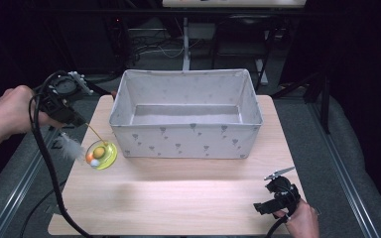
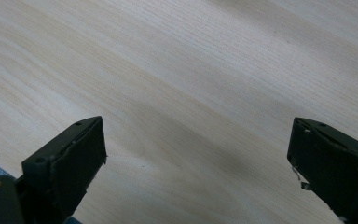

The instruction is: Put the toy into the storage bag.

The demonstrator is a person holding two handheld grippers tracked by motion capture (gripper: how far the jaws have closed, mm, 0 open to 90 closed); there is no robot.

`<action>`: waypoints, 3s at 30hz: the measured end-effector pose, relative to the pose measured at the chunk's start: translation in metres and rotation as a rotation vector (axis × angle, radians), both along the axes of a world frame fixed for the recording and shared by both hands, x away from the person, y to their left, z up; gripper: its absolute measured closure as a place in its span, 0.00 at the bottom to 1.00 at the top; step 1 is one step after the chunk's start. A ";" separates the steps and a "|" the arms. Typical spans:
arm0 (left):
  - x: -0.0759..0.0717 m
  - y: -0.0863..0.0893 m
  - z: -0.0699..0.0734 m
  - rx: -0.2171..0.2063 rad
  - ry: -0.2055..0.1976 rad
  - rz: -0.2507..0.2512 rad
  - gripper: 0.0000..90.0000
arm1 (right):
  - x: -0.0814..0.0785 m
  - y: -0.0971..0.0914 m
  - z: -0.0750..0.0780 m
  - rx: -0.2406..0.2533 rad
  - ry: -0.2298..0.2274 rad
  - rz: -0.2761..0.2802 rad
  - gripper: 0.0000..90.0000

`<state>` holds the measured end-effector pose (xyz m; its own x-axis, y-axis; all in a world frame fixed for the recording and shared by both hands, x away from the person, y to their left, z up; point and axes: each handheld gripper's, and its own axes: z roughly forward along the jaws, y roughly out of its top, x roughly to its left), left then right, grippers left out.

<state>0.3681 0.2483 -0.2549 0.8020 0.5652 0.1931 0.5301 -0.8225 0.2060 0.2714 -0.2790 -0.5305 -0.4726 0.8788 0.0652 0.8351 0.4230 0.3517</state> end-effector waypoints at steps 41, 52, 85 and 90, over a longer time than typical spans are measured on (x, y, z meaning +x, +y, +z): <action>0.008 -0.014 0.079 0.041 -0.114 0.004 0.98 | 0.000 0.000 0.000 0.000 0.001 -0.002 0.05; 0.019 -0.019 0.101 0.043 -0.151 0.027 0.98 | 0.000 0.000 -0.001 0.019 0.000 -0.006 0.05; 0.073 -0.062 0.110 0.032 -0.179 0.038 0.98 | 0.000 -0.001 0.000 0.009 0.004 -0.005 0.05; 0.077 -0.068 0.108 0.027 -0.183 0.037 0.98 | 0.000 -0.001 0.000 0.034 0.005 -0.013 0.05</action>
<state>0.4454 0.1799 -0.1467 0.7308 0.5865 0.3493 0.5161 -0.8096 0.2796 0.2711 -0.2803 -0.5310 -0.4606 0.8823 0.0972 0.8424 0.4001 0.3610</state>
